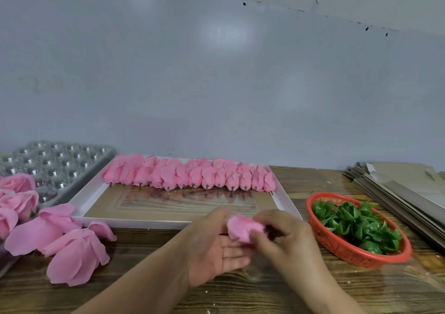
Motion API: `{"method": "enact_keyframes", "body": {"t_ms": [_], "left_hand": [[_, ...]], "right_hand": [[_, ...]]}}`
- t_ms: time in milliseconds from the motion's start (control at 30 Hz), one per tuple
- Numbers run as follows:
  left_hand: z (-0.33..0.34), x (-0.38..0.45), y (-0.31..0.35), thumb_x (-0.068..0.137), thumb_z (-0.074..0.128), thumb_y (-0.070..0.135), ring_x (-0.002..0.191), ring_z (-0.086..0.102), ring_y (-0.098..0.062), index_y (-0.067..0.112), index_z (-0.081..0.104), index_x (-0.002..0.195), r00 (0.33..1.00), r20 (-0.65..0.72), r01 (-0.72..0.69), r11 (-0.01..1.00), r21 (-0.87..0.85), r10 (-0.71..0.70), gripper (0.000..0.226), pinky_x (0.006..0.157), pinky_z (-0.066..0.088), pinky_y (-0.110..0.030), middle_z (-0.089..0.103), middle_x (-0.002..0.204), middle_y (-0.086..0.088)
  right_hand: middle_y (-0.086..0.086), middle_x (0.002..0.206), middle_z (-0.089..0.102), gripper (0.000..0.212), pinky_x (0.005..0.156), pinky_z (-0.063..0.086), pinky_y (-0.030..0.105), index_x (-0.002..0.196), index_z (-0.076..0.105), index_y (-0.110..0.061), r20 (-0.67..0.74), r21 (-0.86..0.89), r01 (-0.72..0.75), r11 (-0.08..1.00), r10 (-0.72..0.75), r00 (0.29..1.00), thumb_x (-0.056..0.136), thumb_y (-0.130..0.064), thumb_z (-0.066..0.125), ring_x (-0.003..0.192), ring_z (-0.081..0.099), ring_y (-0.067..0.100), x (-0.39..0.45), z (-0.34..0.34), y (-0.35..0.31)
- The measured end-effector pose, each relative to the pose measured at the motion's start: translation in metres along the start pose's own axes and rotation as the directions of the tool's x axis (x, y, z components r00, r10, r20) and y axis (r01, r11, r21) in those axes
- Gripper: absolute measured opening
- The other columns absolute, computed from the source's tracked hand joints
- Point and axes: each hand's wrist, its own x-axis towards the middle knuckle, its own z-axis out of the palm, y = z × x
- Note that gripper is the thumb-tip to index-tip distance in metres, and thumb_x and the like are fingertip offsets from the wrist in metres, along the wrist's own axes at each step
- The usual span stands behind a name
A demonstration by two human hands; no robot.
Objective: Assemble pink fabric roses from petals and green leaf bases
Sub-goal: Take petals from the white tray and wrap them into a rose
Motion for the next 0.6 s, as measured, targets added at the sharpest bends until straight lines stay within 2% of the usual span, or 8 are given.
{"method": "enact_keyframes", "body": {"t_ms": [67,133,167,233,300,400,500,600], "left_hand": [[0.004,0.0,-0.005,0.073,0.062,0.059,0.103,0.067,-0.029,0.006,0.056,0.121,0.999,-0.011,-0.039,0.999,0.038,0.04,0.072,0.083,0.056,-0.037,0.068,0.113,-0.022],[0.014,-0.001,-0.016,0.058,0.076,0.068,0.111,0.063,-0.024,0.018,0.058,0.119,0.996,0.022,-0.091,0.992,0.087,0.089,0.081,0.086,0.054,-0.035,0.062,0.124,-0.015],[0.021,-0.001,-0.023,0.052,0.08,0.069,0.114,0.06,-0.021,0.024,0.059,0.119,0.993,0.055,-0.107,0.987,0.123,0.101,0.084,0.086,0.053,-0.033,0.061,0.126,-0.008],[0.035,0.0,-0.037,0.049,0.08,0.061,0.122,0.055,-0.02,0.028,0.055,0.124,0.984,0.119,-0.147,0.979,0.141,0.131,0.085,0.093,0.05,-0.037,0.061,0.129,0.001],[0.043,0.002,-0.044,0.058,0.086,0.049,0.125,0.053,-0.018,0.024,0.052,0.126,0.97,0.126,-0.212,0.977,0.034,0.206,0.081,0.099,0.048,-0.044,0.061,0.13,0.003],[0.045,0.008,-0.046,0.06,0.076,0.035,0.115,0.059,-0.012,0.024,0.051,0.131,0.952,0.029,-0.303,0.95,-0.078,0.306,0.076,0.089,0.052,-0.037,0.067,0.118,0.007],[0.037,0.008,-0.042,0.063,0.084,0.04,0.081,0.06,-0.012,0.011,0.058,0.118,0.926,-0.032,-0.379,0.922,-0.08,0.377,0.067,0.067,0.047,-0.027,0.062,0.085,-0.003],[0.03,0.007,-0.038,0.061,0.081,0.036,0.063,0.052,-0.011,0.013,0.063,0.108,0.914,-0.038,-0.405,0.91,-0.082,0.403,0.056,0.061,0.039,-0.024,0.057,0.078,-0.009]], "right_hand": [[0.002,0.075,0.072,0.022,0.069,0.055,0.031,0.077,0.074,-0.022,-0.101,0.245,-0.192,0.95,0.222,0.97,0.077,0.0,0.071,0.07,0.066,0.012,0.003,-0.003,0.0],[0.016,0.077,0.072,0.014,0.069,0.053,0.042,0.072,0.075,-0.011,-0.114,0.515,-0.31,0.799,0.423,0.899,0.077,-0.001,0.068,0.069,0.064,0.028,0.005,-0.004,-0.001],[0.027,0.082,0.069,0.007,0.07,0.051,0.043,0.075,0.074,-0.004,-0.047,0.649,-0.354,0.674,0.5,0.865,0.075,-0.003,0.067,0.071,0.061,0.031,0.005,-0.002,-0.003],[0.038,0.095,0.063,0.027,0.074,0.048,0.042,0.088,0.069,0.01,0.119,0.797,-0.416,0.438,0.562,0.819,0.072,-0.012,0.065,0.08,0.058,0.033,0.003,0.004,-0.007],[0.032,0.1,0.066,0.034,0.073,0.051,0.034,0.095,0.068,0.01,0.241,0.839,-0.447,0.31,0.525,0.817,0.074,-0.015,0.061,0.083,0.062,0.03,0.0,0.011,-0.013],[0.023,0.089,0.07,0.029,0.064,0.055,0.026,0.092,0.072,0.005,0.333,0.852,-0.463,0.243,0.431,0.839,0.077,-0.014,0.057,0.072,0.067,0.02,-0.003,0.018,-0.02],[0.021,0.093,0.071,0.028,0.061,0.057,0.027,0.091,0.074,0.001,0.383,0.85,-0.492,0.186,0.423,0.821,0.075,-0.015,0.058,0.078,0.07,0.023,-0.005,0.022,-0.022],[0.021,0.098,0.071,0.029,0.058,0.056,0.025,0.093,0.075,-0.004,0.418,0.821,-0.543,0.178,0.461,0.783,0.075,-0.02,0.059,0.076,0.07,0.022,-0.005,0.024,-0.023]]}}
